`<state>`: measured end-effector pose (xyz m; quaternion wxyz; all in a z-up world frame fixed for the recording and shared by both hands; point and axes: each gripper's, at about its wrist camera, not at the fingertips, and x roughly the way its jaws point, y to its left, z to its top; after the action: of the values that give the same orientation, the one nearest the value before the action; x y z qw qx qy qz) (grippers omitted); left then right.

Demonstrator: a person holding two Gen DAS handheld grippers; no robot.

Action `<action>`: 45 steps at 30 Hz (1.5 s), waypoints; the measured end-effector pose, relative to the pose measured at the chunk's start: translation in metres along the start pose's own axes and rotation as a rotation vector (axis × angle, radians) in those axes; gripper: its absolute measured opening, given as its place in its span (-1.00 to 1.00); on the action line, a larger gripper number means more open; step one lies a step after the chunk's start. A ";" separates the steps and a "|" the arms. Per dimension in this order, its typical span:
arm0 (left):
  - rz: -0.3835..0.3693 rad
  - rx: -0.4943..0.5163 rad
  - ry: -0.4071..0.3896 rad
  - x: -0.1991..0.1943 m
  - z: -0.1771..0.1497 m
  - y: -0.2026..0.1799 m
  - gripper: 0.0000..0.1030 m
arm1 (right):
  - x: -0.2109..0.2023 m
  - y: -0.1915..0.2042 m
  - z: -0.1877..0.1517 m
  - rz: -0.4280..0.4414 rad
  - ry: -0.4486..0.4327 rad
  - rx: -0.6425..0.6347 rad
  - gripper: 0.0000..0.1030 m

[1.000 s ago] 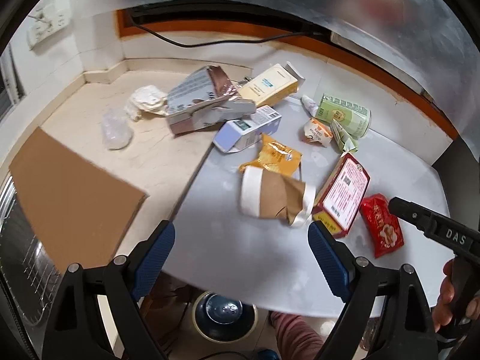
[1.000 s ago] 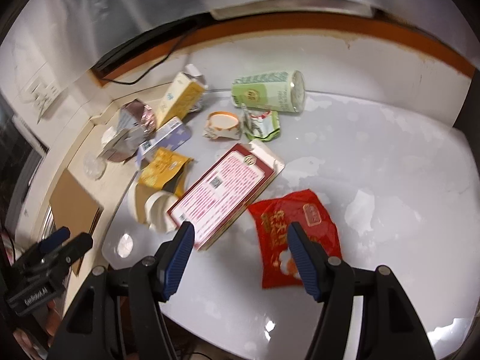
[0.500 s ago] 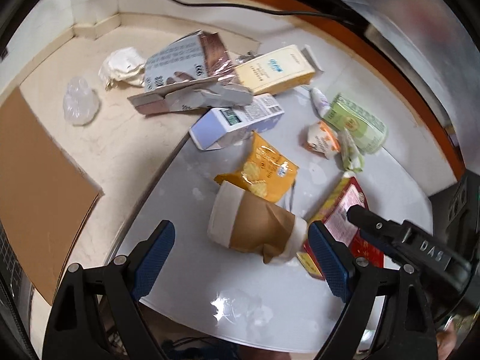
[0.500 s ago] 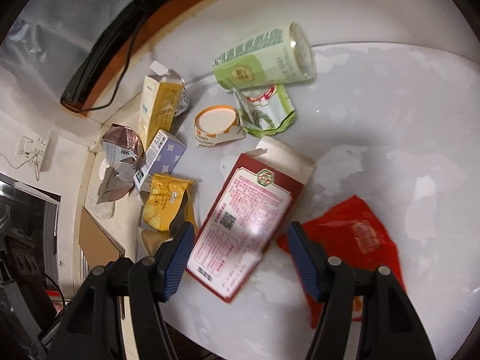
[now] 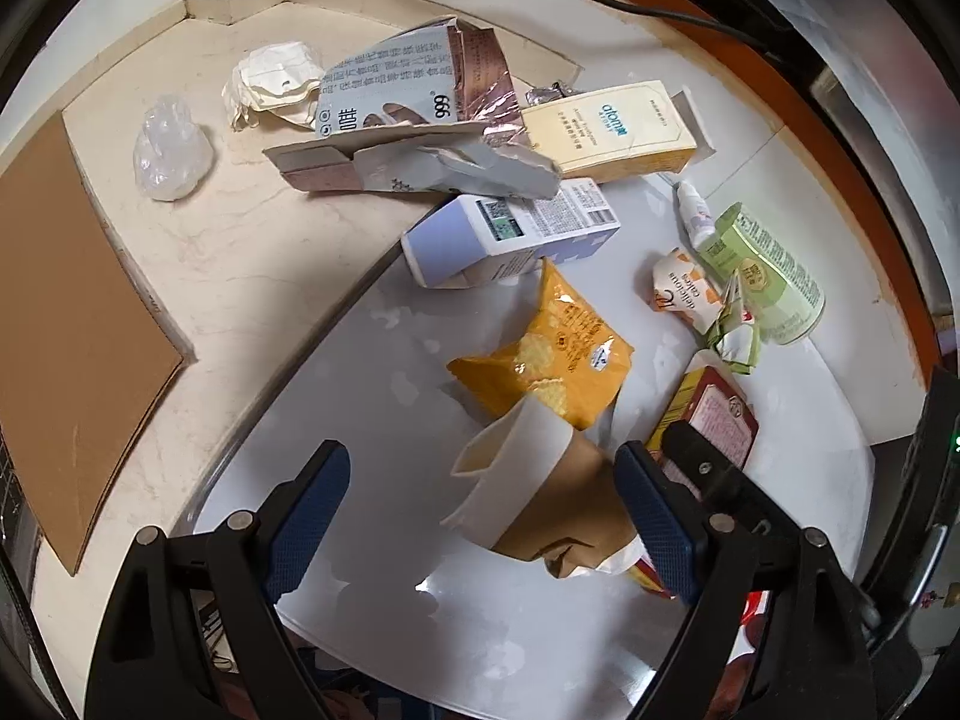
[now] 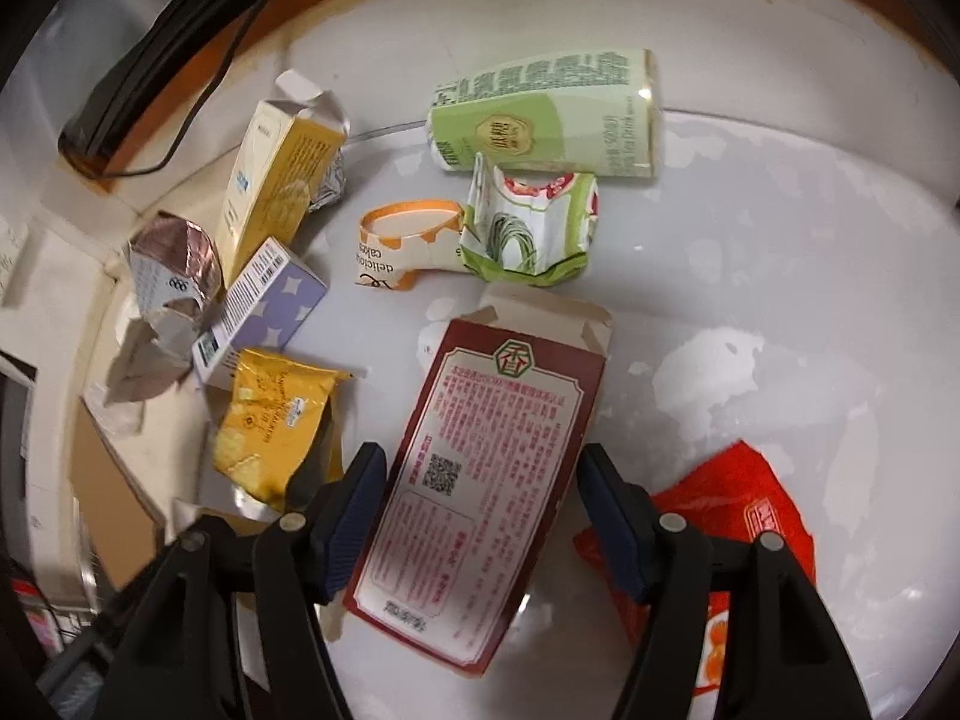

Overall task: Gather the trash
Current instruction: 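Grasp the brown paper cup with the left tool while the right tool grasps the red-and-white box, then lift the cup with the left tool while the right tool lifts the box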

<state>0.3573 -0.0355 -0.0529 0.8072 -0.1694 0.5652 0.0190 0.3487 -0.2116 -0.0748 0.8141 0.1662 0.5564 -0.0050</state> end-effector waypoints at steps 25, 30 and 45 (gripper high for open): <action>0.016 -0.098 0.002 0.015 0.001 -0.009 0.70 | -0.011 -0.036 0.004 0.045 -0.010 -0.027 0.28; 0.001 -0.127 0.057 0.030 -0.003 -0.007 0.47 | -0.010 -0.032 0.004 0.028 -0.015 -0.042 0.29; -0.016 -0.077 0.035 0.006 -0.034 0.034 -0.11 | -0.022 -0.035 0.011 0.078 0.015 -0.004 -0.40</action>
<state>0.3216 -0.0146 -0.0776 0.7903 -0.2052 0.5765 0.0313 0.3432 -0.2517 -0.0612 0.8098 0.1862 0.5555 0.0291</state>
